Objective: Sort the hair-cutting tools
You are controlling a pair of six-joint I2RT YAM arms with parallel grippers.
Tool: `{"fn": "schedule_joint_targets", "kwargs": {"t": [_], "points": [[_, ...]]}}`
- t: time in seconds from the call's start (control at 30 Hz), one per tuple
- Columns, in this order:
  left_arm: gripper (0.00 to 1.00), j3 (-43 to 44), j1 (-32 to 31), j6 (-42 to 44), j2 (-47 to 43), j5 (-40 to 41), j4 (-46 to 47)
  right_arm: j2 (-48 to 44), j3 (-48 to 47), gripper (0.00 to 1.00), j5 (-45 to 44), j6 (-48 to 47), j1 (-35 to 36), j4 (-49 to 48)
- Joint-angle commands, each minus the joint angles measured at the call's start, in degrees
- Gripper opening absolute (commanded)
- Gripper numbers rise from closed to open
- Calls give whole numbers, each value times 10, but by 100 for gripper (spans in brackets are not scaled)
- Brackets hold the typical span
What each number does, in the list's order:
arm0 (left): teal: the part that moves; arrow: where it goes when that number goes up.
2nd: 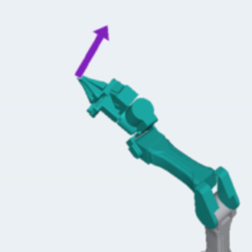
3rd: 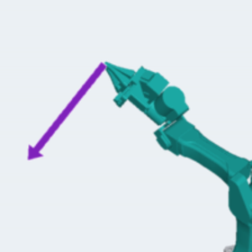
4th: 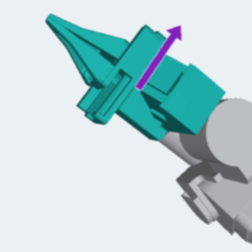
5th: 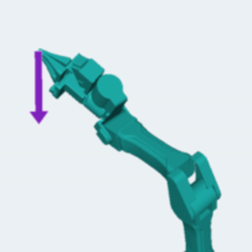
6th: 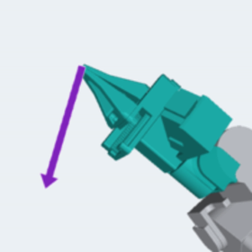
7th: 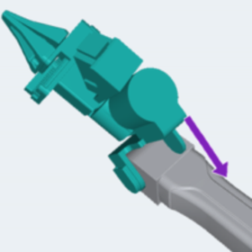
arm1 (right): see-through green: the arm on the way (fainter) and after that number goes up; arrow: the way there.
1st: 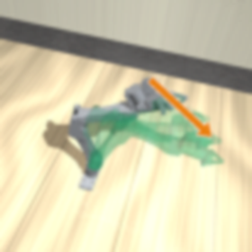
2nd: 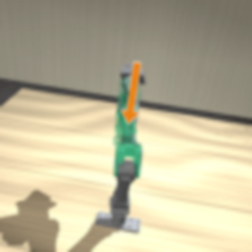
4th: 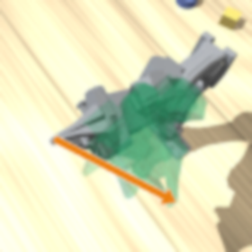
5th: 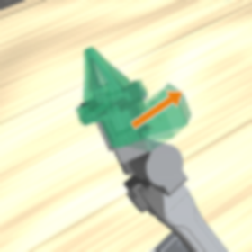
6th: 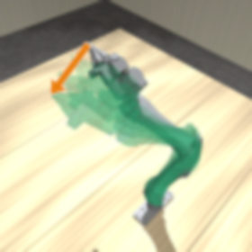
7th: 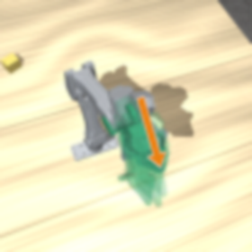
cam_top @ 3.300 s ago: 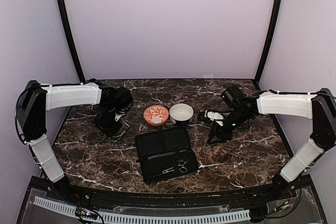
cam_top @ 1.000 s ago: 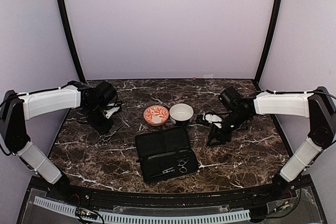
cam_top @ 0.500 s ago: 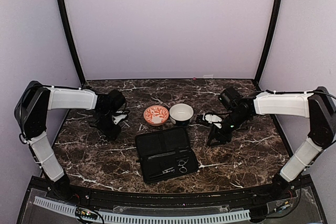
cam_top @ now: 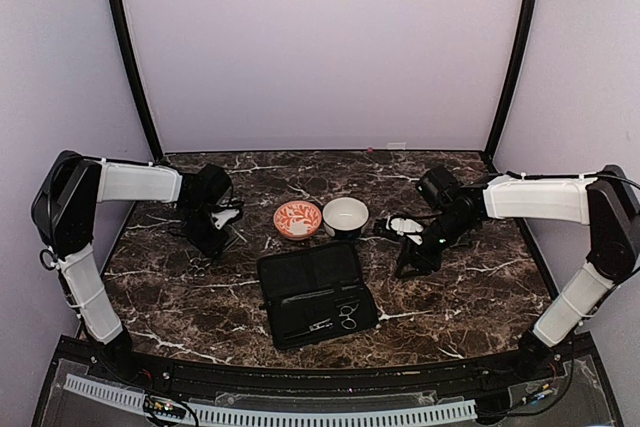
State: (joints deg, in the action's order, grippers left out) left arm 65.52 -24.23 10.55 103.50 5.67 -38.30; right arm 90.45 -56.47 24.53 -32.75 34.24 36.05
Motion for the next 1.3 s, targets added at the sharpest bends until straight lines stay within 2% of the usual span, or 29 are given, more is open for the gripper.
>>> {"fn": "schedule_joint_targets", "kwargs": {"t": [0.0, 0.17, 0.33, 0.57, 0.97, 1.1, 1.27], "points": [[26, 8, 8, 16, 9, -22, -5, 4, -14, 36, -1, -6, 5, 2], [23, 1, 9, 16, 17, -35, -7, 21, -15, 36, 1, -6, 5, 4], [24, 2, 9, 6, 40, -16, -19, 21, -15, 35, 1, -7, 5, 3], [26, 22, 10, -49, 76, -60, -58, 22, -15, 35, 0, -7, 5, 6], [10, -36, 12, -93, 91, -123, -39, 22, -16, 35, 3, -7, 5, 7], [3, -39, 13, -106, 89, -111, -41, 22, -17, 34, 3, -7, 6, 8], [1, -16, 11, -126, 60, -86, -65, 20, -17, 34, 1, -6, 6, 9]]}}
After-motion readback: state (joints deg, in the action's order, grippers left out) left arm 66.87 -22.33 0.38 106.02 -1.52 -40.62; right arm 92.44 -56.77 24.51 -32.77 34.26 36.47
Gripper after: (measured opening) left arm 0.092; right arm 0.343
